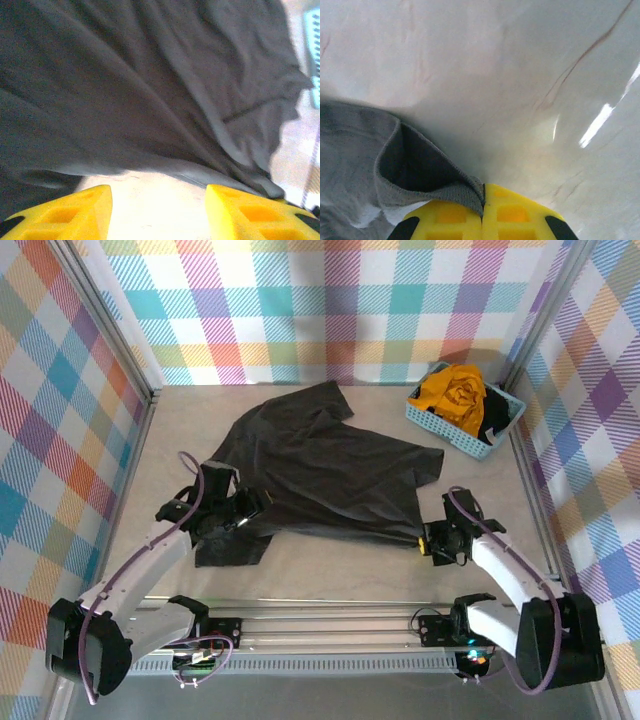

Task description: Fold and stack the t-shirts

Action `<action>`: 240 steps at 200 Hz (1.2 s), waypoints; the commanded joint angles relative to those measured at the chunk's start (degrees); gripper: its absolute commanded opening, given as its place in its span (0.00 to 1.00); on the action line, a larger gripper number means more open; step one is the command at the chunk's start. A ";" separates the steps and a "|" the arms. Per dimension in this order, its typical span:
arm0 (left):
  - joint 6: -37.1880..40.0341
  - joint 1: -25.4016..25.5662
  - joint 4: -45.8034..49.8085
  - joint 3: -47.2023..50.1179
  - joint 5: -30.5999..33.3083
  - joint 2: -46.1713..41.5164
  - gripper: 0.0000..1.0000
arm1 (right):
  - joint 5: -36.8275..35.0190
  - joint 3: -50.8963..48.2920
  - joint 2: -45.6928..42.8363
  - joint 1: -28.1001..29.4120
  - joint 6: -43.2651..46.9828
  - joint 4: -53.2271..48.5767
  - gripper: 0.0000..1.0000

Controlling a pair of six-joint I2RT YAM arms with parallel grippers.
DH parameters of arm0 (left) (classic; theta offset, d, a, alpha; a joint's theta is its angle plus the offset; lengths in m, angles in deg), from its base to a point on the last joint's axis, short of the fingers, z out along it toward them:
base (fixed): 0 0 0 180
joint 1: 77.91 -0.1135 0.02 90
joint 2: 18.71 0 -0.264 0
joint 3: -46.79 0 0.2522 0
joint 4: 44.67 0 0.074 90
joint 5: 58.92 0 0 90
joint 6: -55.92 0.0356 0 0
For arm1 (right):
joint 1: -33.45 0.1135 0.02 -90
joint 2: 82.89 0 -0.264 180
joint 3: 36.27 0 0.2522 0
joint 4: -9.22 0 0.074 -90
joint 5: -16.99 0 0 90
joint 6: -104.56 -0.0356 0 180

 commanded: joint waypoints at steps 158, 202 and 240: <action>6.30 -14.48 0.24 3.03 7.59 13.59 0.51 | 2.99 23.69 23.61 -20.06 37.92 -10.18 0.00; 6.80 -14.48 -3.08 3.89 6.81 19.37 0.51 | 4.48 23.60 23.78 -20.07 37.84 -9.82 0.00; 8.26 -14.48 -7.33 3.06 7.09 22.77 0.47 | 5.96 22.28 23.27 -20.01 36.95 -8.58 0.00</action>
